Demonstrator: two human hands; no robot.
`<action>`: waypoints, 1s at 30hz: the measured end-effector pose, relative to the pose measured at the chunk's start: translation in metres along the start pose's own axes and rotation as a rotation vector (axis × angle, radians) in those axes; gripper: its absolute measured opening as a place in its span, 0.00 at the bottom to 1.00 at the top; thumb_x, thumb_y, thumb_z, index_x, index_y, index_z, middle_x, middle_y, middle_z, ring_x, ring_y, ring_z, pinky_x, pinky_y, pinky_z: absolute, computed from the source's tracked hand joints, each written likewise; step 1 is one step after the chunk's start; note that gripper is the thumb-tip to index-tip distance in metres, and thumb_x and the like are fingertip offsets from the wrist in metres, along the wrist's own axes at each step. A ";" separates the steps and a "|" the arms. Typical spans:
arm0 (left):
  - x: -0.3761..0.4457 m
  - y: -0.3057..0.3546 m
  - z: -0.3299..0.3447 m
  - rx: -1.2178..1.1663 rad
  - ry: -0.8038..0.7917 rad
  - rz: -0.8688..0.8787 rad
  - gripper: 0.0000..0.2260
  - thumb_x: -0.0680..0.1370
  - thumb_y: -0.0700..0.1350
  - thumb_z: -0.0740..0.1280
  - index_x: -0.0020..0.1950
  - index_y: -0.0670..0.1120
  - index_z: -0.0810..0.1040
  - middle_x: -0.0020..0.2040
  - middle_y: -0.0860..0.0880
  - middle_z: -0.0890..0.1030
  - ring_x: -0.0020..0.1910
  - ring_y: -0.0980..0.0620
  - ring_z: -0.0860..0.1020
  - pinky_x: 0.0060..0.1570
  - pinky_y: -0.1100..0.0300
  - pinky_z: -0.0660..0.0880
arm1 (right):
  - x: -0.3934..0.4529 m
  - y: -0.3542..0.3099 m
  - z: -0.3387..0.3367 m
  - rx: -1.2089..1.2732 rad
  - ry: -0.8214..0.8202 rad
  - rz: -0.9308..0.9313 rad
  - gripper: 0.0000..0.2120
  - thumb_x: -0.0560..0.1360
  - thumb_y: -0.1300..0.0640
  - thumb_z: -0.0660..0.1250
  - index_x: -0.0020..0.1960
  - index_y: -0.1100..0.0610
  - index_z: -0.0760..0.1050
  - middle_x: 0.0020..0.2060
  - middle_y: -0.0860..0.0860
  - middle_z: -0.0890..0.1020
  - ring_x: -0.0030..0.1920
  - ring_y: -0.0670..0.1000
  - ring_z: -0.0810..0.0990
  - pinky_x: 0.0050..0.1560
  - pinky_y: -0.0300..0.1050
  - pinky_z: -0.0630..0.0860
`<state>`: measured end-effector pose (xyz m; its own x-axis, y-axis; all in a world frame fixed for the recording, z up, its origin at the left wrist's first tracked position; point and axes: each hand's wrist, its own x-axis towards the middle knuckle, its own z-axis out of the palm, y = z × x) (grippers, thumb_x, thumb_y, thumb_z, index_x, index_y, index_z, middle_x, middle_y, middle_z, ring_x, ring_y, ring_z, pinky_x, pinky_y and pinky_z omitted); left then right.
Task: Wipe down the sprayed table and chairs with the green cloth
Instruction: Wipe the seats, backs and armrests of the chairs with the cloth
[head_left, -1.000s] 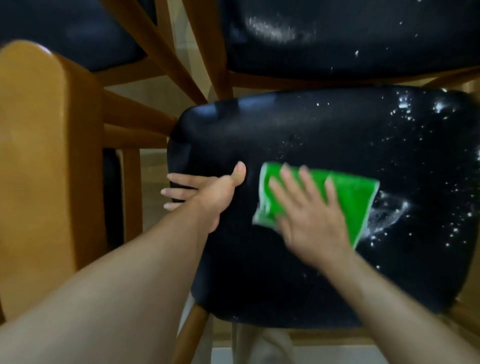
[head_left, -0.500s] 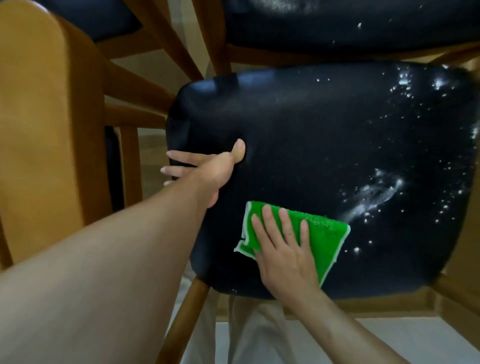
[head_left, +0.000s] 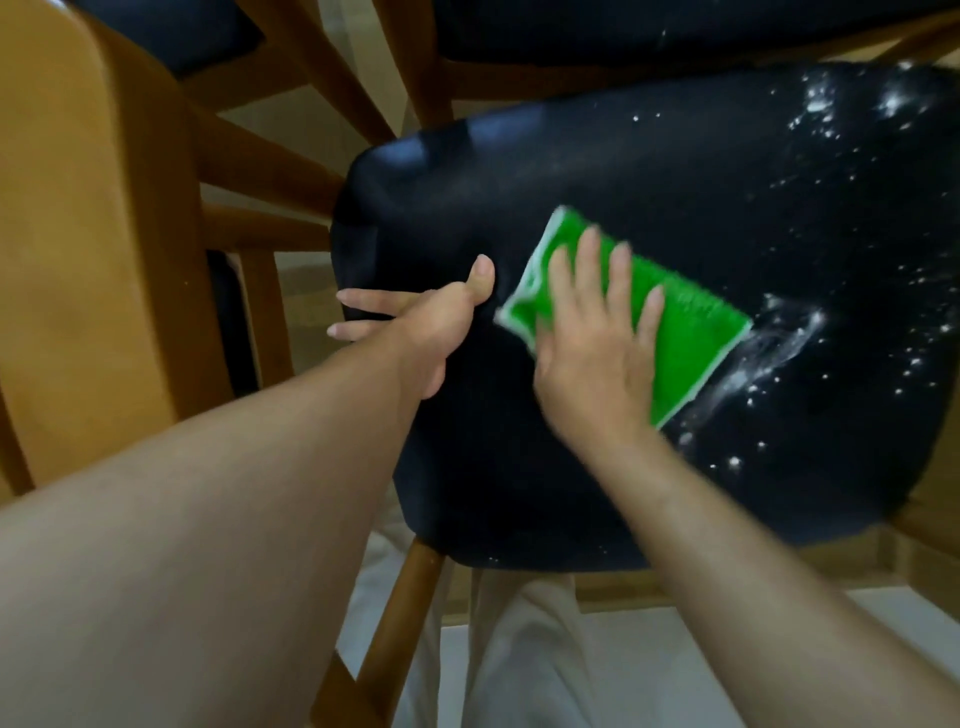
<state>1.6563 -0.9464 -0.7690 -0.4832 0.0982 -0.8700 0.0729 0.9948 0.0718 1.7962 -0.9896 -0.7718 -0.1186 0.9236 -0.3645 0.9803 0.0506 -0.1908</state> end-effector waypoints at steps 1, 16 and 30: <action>0.000 0.001 0.000 -0.003 -0.018 -0.005 0.68 0.57 0.74 0.70 0.71 0.47 0.21 0.78 0.40 0.37 0.76 0.36 0.46 0.72 0.38 0.55 | -0.028 -0.002 0.007 -0.034 -0.039 -0.045 0.31 0.77 0.51 0.56 0.78 0.56 0.56 0.78 0.54 0.54 0.77 0.60 0.53 0.71 0.68 0.53; 0.006 -0.002 0.001 -0.105 -0.099 0.043 0.65 0.61 0.71 0.71 0.70 0.48 0.21 0.78 0.39 0.50 0.73 0.40 0.62 0.65 0.41 0.69 | 0.036 0.004 -0.002 0.048 0.070 -0.016 0.30 0.78 0.49 0.57 0.78 0.52 0.56 0.78 0.51 0.55 0.77 0.58 0.52 0.71 0.67 0.50; -0.010 0.001 -0.005 -0.128 -0.056 0.008 0.70 0.53 0.78 0.67 0.73 0.48 0.24 0.76 0.44 0.29 0.77 0.43 0.42 0.74 0.44 0.52 | -0.105 -0.019 0.062 -0.087 -0.010 -0.302 0.34 0.74 0.46 0.61 0.78 0.49 0.56 0.78 0.49 0.53 0.75 0.58 0.56 0.70 0.64 0.52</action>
<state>1.6568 -0.9464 -0.7579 -0.4333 0.1079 -0.8948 -0.0374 0.9898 0.1375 1.7806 -1.1114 -0.7862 -0.4075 0.8581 -0.3125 0.9103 0.3547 -0.2133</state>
